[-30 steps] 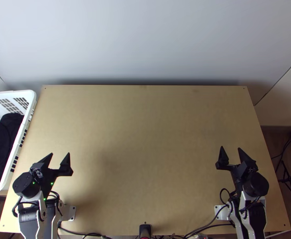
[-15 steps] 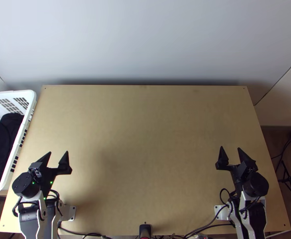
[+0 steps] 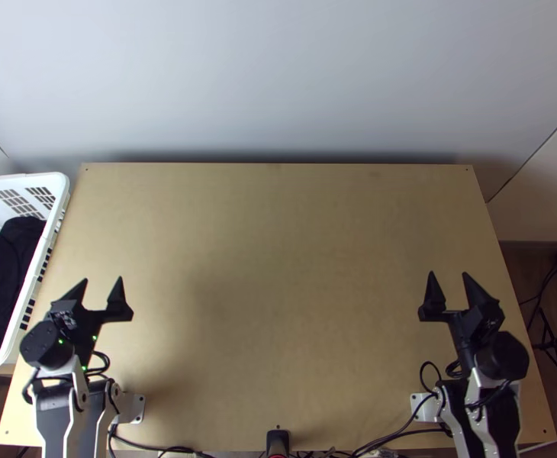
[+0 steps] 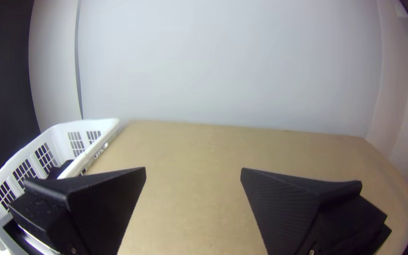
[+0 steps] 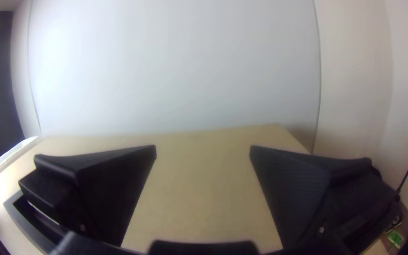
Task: Fold the t-shirt
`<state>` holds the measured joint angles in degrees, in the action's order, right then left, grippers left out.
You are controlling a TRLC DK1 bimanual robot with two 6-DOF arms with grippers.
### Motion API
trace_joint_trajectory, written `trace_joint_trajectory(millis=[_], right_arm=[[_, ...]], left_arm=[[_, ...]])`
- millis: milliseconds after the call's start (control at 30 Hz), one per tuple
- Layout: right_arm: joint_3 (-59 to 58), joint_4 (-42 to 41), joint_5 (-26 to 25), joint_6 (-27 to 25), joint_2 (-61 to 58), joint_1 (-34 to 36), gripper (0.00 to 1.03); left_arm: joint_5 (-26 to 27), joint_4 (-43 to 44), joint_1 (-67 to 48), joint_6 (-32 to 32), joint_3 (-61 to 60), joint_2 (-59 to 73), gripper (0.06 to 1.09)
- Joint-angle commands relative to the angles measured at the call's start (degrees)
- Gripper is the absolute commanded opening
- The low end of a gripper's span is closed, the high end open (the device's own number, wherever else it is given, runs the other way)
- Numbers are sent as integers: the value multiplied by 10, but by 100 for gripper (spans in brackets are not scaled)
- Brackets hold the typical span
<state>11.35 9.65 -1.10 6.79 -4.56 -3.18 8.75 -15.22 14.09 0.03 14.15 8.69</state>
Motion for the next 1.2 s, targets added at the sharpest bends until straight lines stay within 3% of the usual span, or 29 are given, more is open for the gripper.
trace_joint_trajectory(millis=[0,333,900,1167], right_arm=[[119,-9,0,-9,-152,-17,97],[324,5,-6,-4,-368,-74,96],[560,4,-29,-11,-669,-69,96],[640,5,-31,-10,-755,-70,96]], left_arm=[[-6,9,4,-5,85,111,104],[-6,-51,-32,-35,275,287,104],[-27,-69,-49,-72,531,600,104],[-37,-77,-57,-57,663,711,104]])
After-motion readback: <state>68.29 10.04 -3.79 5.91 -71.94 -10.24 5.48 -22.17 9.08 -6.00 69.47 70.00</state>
